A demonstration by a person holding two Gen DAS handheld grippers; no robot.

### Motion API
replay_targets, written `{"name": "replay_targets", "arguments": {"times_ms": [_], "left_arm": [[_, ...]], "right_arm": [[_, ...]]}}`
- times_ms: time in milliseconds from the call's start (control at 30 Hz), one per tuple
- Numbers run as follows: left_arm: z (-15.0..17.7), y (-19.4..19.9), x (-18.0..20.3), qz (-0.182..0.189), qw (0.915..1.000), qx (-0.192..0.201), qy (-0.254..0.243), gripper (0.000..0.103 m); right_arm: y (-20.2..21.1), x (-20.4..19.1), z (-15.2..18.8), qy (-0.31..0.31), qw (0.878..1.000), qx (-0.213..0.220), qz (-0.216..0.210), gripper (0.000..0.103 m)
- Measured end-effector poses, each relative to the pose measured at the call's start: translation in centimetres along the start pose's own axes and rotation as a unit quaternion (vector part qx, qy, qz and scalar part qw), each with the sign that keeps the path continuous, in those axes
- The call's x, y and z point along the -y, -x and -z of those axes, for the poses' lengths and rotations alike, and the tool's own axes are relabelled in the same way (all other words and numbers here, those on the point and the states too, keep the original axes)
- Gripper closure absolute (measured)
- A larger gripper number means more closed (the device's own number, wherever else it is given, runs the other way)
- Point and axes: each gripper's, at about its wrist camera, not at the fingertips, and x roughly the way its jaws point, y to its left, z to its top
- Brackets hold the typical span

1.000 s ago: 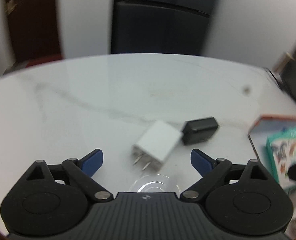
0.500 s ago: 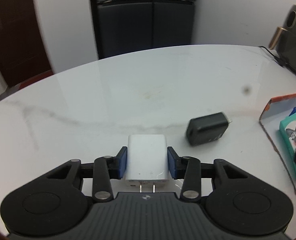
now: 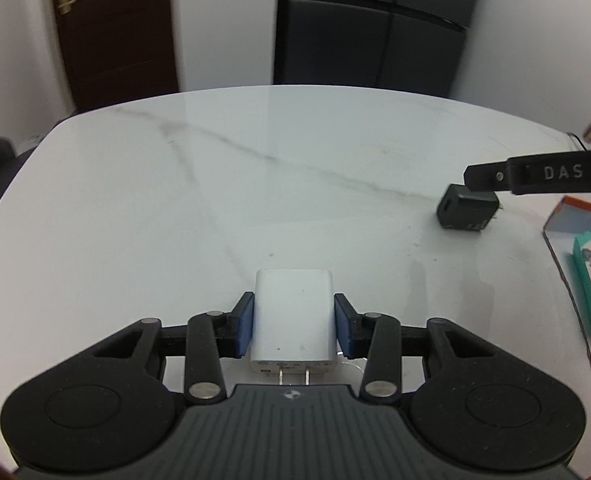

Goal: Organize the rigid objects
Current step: 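Grasp the white plug adapter with the left gripper while the right grasps the black adapter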

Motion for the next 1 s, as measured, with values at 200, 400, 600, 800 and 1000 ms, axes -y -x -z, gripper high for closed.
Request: {"name": "replay_targets", "arguments": {"times_ms": [200, 400, 600, 800, 1000], "left_arm": [[-0.3, -0.6, 0.6, -0.009, 0.9999, 0.003, 0.013, 0.061], [0.0, -0.3, 0.7, -0.017, 0.9998, 0.007, 0.002, 0.060], [0.2, -0.4, 1.5, -0.030, 0.9992, 0.017, -0.020, 0.056], [-0.1, -0.6, 1.5, -0.027, 0.9991, 0.026, -0.019, 0.062], [0.0, 0.1, 1.0, -0.027, 0.9994, 0.019, 0.007, 0.062]], "right_arm": [[-1.1, -1.6, 2.3, -0.068, 0.996, 0.015, 0.051, 0.011], [-3.1, -2.4, 3.2, -0.076, 0.994, 0.015, 0.076, 0.011], [-4.1, -2.7, 3.1, -0.076, 0.995, 0.021, 0.064, 0.028], [-3.1, -2.9, 3.4, -0.071, 0.996, 0.027, 0.055, 0.029], [-0.5, -3.1, 3.2, -0.059, 0.997, 0.034, 0.046, 0.029]]}}
